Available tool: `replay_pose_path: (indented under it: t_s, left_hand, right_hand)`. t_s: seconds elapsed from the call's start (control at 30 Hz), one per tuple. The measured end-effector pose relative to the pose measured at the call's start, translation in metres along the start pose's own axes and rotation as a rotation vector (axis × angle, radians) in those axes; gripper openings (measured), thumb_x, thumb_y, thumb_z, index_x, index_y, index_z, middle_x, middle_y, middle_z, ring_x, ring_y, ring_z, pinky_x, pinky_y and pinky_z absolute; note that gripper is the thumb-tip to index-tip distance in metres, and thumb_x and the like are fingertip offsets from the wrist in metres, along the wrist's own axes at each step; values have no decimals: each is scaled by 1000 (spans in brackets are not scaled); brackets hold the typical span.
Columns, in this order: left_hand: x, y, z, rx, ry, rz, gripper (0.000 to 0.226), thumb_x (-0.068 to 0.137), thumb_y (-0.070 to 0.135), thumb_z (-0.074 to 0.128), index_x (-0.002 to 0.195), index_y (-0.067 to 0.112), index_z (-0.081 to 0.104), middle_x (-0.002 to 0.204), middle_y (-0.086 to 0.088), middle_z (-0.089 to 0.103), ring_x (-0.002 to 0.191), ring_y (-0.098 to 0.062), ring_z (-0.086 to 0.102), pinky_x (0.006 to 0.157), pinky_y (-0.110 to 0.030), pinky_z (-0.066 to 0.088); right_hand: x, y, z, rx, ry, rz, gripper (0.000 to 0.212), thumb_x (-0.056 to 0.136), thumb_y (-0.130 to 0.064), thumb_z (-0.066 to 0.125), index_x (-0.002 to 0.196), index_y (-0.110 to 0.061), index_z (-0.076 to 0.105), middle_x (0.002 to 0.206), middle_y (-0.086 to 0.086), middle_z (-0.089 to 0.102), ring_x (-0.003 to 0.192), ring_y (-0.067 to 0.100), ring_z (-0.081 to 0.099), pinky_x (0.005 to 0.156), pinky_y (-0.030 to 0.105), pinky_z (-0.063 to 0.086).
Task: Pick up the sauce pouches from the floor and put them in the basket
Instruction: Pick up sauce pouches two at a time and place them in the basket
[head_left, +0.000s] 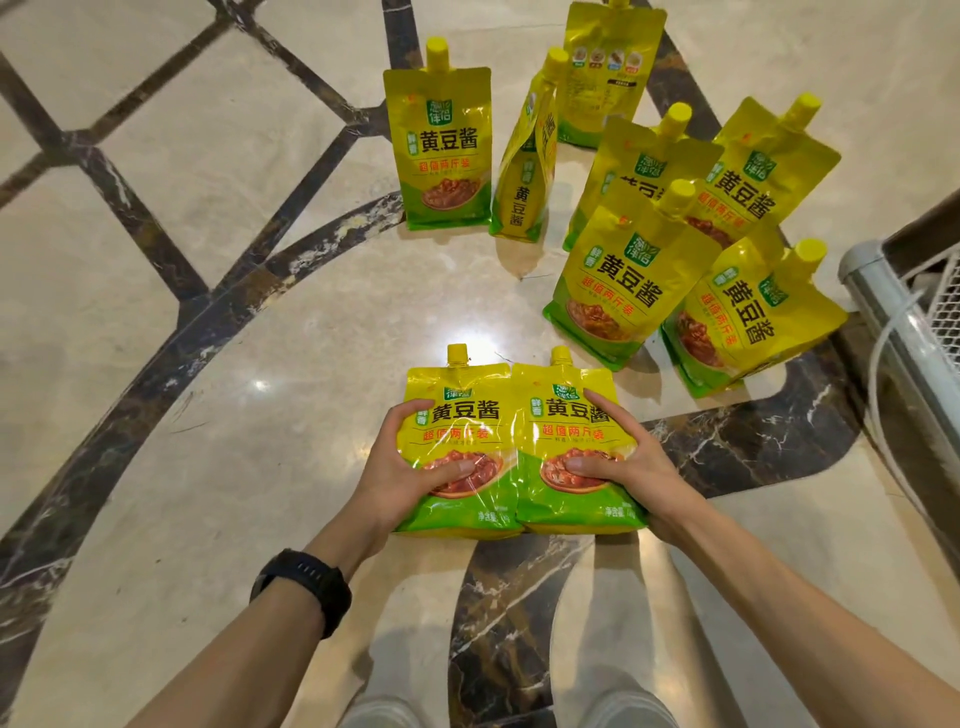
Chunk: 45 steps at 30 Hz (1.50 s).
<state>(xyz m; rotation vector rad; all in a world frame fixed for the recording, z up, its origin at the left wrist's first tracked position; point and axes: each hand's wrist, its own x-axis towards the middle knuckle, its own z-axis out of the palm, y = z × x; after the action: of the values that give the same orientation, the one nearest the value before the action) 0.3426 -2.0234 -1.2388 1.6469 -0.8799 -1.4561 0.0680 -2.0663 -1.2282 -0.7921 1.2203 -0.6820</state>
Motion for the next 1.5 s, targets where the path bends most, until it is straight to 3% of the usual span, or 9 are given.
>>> replay_pose_path:
  t_s: [0.23, 0.43, 0.63, 0.73, 0.83, 1.0, 1.1, 1.2, 1.5]
  left_hand:
    - [-27, 16, -5, -60, 24, -66, 82, 53, 26, 91, 125, 39, 54, 125, 2, 65, 107, -20, 69, 75, -36, 62]
    - [-98, 100, -27, 10, 17, -86, 88, 43, 51, 97, 120, 50, 54, 138, 3, 56, 123, -24, 58, 94, -49, 55]
    - [-209, 298, -44, 14, 22, -58, 81, 53, 28, 90, 125, 37, 54, 130, 17, 55, 121, -13, 56, 80, -17, 55]
    - [-274, 421, -55, 12, 4, -35, 79, 53, 26, 92, 123, 38, 56, 132, 12, 58, 123, -15, 58, 91, -30, 55]
    - [-341, 541, -66, 56, 11, 30, 78, 54, 23, 92, 122, 38, 56, 130, 9, 61, 115, -10, 62, 86, -21, 56]
    - [-432, 682, -67, 59, -17, 151, 77, 62, 3, 88, 127, 26, 53, 113, 26, 68, 104, 0, 67, 80, -17, 55]
    - [-459, 722, -58, 77, -12, 218, 78, 60, 9, 90, 127, 29, 54, 117, 21, 67, 107, -4, 67, 83, -22, 57]
    - [-469, 748, -46, 79, -21, 269, 79, 56, 17, 92, 123, 39, 56, 126, 9, 64, 112, -15, 65, 89, -37, 58]
    - [-473, 795, 4, 78, -200, 354, 81, 54, 20, 93, 122, 42, 55, 127, 4, 65, 109, -20, 69, 85, -47, 60]
  right_hand:
    - [-21, -31, 9, -60, -21, -11, 79, 66, 6, 82, 132, -33, 59, 111, -6, 74, 101, 19, 72, 76, 35, 61]
    - [-98, -112, 37, -100, -17, 9, 81, 64, 9, 81, 133, -27, 58, 109, -8, 74, 103, 17, 71, 81, 35, 60]
    - [-226, -281, 76, -116, 3, -10, 83, 60, 4, 85, 132, -29, 59, 118, -7, 70, 105, 14, 70, 79, 29, 59]
    - [-303, -389, 98, -93, 39, -12, 85, 54, -10, 91, 130, -34, 60, 124, -5, 68, 111, 19, 67, 81, 35, 59]
    - [-382, -496, 118, -135, 53, -77, 93, 48, -29, 97, 131, -41, 58, 136, -4, 60, 124, 28, 59, 99, 54, 51]
    - [-486, -621, 134, -142, 47, -225, 90, 55, -10, 93, 134, -34, 57, 126, -5, 67, 111, 25, 68, 91, 46, 57]
    - [-523, -656, 132, -126, 54, -295, 88, 57, 0, 87, 135, -29, 56, 123, -4, 69, 105, 20, 70, 77, 29, 59]
    - [-545, -677, 122, -91, 71, -344, 89, 59, 1, 87, 135, -31, 55, 124, 2, 68, 104, 23, 71, 77, 33, 60]
    - [-598, -701, 85, -28, 241, -456, 88, 58, -5, 90, 132, -39, 57, 121, 0, 70, 103, 27, 71, 87, 51, 58]
